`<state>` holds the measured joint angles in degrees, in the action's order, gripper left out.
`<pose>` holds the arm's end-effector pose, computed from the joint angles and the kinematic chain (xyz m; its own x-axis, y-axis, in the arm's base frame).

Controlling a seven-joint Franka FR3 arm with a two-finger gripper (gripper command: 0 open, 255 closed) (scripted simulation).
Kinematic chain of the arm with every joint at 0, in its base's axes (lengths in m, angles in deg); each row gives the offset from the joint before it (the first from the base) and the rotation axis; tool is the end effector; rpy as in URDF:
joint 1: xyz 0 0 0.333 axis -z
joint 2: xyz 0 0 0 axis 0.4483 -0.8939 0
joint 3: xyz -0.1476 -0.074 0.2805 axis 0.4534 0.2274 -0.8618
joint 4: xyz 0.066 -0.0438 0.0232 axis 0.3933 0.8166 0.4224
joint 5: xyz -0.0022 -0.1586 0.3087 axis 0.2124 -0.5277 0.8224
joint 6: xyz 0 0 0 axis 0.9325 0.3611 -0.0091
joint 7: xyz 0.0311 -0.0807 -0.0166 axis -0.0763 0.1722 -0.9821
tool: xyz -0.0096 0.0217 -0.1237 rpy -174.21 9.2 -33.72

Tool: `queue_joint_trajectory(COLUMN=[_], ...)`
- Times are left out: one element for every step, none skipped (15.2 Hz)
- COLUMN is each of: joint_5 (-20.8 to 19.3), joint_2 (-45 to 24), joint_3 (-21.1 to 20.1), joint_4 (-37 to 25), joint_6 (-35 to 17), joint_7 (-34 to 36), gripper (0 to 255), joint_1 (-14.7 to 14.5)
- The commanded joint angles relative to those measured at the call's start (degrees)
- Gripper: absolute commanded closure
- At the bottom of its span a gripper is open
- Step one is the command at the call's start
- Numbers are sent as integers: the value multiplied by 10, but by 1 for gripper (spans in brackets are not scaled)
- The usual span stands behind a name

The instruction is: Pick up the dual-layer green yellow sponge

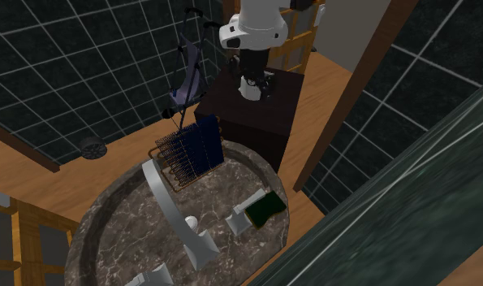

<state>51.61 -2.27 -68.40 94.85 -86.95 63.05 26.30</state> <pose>0.3461 0.0877 0.4954 0.9489 -0.3134 0.0373 -0.3148 -0.9483 0.0408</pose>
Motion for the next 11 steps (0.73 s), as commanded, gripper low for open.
queue_joint_trajectory(joint_5=[4,5,4,3,1,-2,-7,-12,-18,-26,-34], joint_2=[-36,-55,-75,-95,-116,-137,-158,-180,-203,-225,-248], joint_3=[-18,-27,-35,-44,-52,-59,-67,-73,-79,-85,-89], joint_4=[-7,-12,-19,-27,-35,-44,-54,-65,-77,-90,-103], joint_6=[-30,-43,-56,-69,-81,-92,-103,-114,-124,-133,-141], joint_7=[34,50,67,84,101,118,135,153,171,189,208], gripper=[0,0,0,0,0,0,0,0,0,0,0], joint_1=[0,0,1,1,2,3,3,4,4,3,2])
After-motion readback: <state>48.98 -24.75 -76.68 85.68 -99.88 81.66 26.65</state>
